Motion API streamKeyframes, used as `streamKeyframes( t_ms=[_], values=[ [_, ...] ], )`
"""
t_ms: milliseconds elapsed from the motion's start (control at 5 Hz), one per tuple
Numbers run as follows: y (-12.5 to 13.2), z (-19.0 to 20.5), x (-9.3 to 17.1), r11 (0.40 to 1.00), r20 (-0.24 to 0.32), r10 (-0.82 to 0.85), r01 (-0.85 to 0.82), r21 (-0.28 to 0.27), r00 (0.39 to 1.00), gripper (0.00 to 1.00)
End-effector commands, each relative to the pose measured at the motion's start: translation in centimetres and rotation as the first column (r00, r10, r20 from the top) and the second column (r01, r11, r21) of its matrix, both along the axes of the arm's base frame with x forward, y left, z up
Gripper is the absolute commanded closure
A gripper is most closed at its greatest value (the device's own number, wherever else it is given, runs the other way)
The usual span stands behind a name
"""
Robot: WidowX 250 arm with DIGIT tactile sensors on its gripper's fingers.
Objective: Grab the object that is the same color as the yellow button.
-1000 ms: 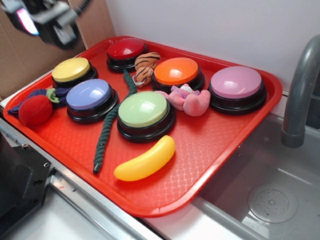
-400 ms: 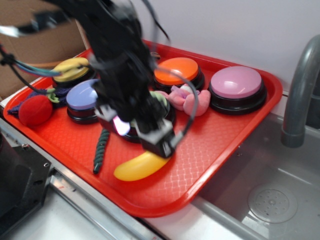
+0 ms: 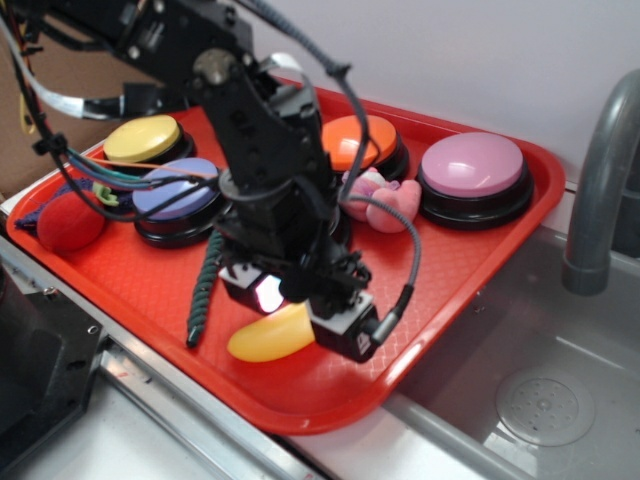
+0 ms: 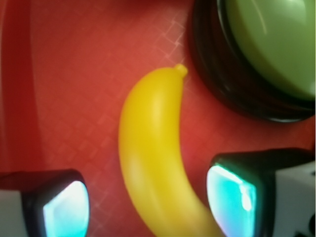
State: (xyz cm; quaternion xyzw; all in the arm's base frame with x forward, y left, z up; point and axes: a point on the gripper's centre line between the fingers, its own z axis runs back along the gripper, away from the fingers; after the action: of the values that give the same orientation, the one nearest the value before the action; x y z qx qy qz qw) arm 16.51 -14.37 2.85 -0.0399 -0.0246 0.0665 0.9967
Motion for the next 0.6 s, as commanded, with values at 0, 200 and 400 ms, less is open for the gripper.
streamKeyframes(
  t_ms=[0,200,400],
  values=[
    [-0.6,-0.1,0.2,0.996,0.018,0.073,-0.074,0.046,0.997,1.0],
    [-0.6,0.2,0.3,0.996,0.005,0.06,-0.06,0.061,0.998,1.0],
    [-0.3,2.9,1.2,0.997,0.041,0.029,-0.032,0.065,0.999,1.0]
  ],
)
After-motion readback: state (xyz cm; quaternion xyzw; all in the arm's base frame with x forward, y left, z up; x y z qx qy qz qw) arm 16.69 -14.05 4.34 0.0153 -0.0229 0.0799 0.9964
